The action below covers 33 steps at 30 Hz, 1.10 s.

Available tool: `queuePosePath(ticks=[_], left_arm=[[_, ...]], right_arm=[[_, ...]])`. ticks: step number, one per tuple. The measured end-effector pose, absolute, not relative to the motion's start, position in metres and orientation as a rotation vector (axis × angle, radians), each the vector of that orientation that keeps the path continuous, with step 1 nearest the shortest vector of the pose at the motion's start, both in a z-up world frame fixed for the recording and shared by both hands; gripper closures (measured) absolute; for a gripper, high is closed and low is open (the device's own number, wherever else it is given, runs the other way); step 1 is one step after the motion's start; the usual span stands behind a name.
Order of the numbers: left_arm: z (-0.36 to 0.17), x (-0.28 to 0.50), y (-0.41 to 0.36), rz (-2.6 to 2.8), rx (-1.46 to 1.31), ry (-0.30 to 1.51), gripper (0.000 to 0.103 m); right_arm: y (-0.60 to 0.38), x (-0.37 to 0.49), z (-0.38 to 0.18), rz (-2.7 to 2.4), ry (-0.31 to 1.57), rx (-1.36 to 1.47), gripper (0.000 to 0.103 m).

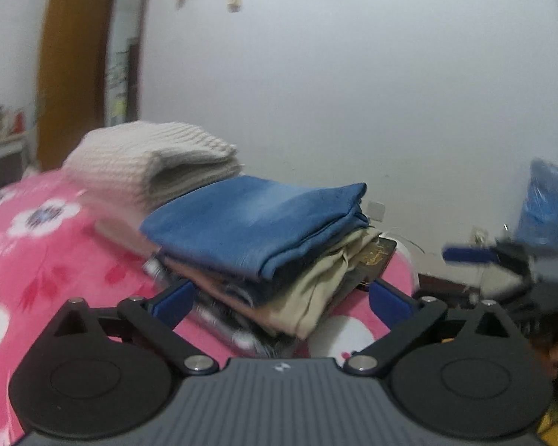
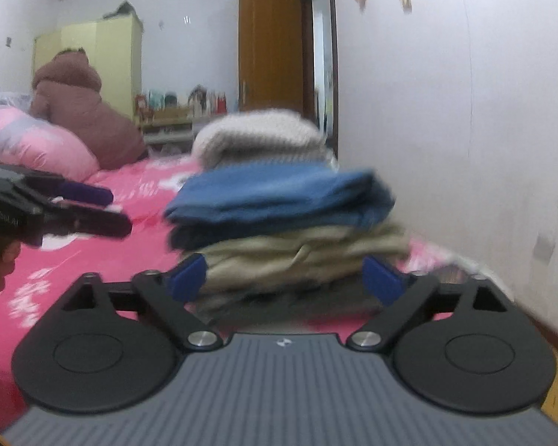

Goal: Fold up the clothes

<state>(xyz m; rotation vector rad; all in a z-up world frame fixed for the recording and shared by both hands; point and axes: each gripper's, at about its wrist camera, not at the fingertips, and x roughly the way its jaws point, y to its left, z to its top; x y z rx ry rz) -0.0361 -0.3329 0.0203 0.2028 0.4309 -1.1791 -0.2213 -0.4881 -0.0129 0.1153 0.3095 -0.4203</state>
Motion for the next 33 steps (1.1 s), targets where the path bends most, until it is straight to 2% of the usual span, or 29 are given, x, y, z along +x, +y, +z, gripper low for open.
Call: queuePosePath(ticks=[3,6,15,33], left_arm=[[0.027,-0.047,-0.316,-1.128,0.154,0.508,0.0],[0.032,-0.056,-0.303,-1.058,0.141,0.591,0.0],[0.042,-0.07,-0.268,-0.872,0.119,0.675,0.0],[0.063,-0.113,-0.252,-0.779,0.17,0.585,0.0]], right_arm=[[-0.465,-0.23,-0.012,-0.451,0.368,0.15,0.001],[-0.449,-0.232,-0.009,-0.499,0.407,0.176,0.001],[-0.417,-0.247,0.014,-0.597,0.485,0.253,0.001],[-0.374,-0.267,0.043,-0.736,0.567,0.142,0.001]])
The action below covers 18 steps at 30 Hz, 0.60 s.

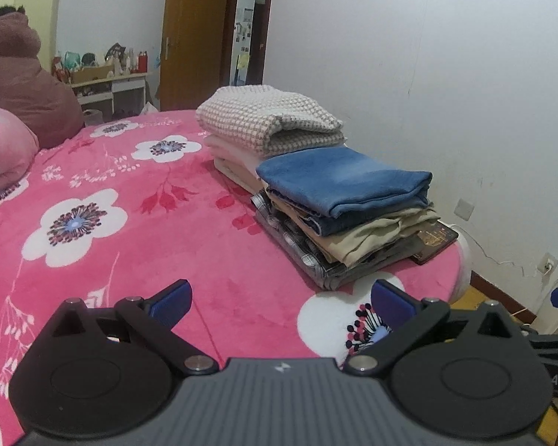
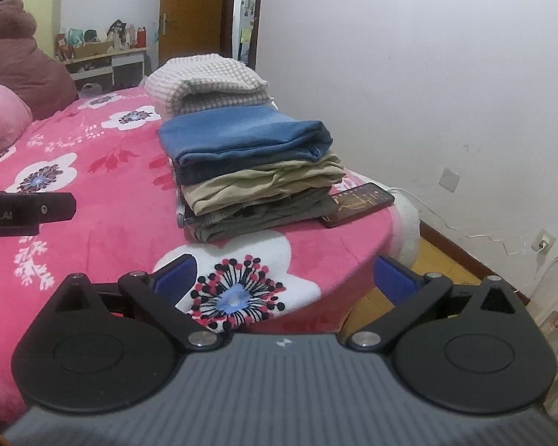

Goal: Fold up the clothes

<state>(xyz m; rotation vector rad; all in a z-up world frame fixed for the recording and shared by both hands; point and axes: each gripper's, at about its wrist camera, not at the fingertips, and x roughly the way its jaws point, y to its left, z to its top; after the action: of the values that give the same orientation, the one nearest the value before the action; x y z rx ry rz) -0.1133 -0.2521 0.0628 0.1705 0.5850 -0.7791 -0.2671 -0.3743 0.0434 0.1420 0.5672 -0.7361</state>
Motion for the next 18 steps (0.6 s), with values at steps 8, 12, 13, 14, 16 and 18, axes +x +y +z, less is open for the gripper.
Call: queuePosePath(ticks=[8,12,13,14,16,18], left_arm=[[0.06,-0.123,-0.256,-0.765,0.203,0.581,0.0],[0.059,-0.127,-0.258,-0.763,0.23,0.565,0.0],[0.059,-0.128,-0.258,-0.764,0.229,0.564,0.0],[0.059,-0.128,-0.257,-0.765,0.227,0.563,0.0],[0.059,-0.128,-0.257,-0.763,0.225,0.563,0.0],[0.059,-0.128,-0.257,-0.764,0.225,0.564,0.0]], right_arm=[[-0.367,-0.266,0.04,-0.742,0.58,0.096,0.001],[-0.364,-0.265,0.041,-0.732,0.572,0.081,0.001],[-0.364,-0.266,0.041,-0.733,0.568,0.076,0.001],[-0.363,-0.266,0.042,-0.733,0.565,0.074,0.001],[-0.363,-0.266,0.042,-0.733,0.563,0.072,0.001],[-0.364,-0.266,0.042,-0.734,0.564,0.073,0.001]])
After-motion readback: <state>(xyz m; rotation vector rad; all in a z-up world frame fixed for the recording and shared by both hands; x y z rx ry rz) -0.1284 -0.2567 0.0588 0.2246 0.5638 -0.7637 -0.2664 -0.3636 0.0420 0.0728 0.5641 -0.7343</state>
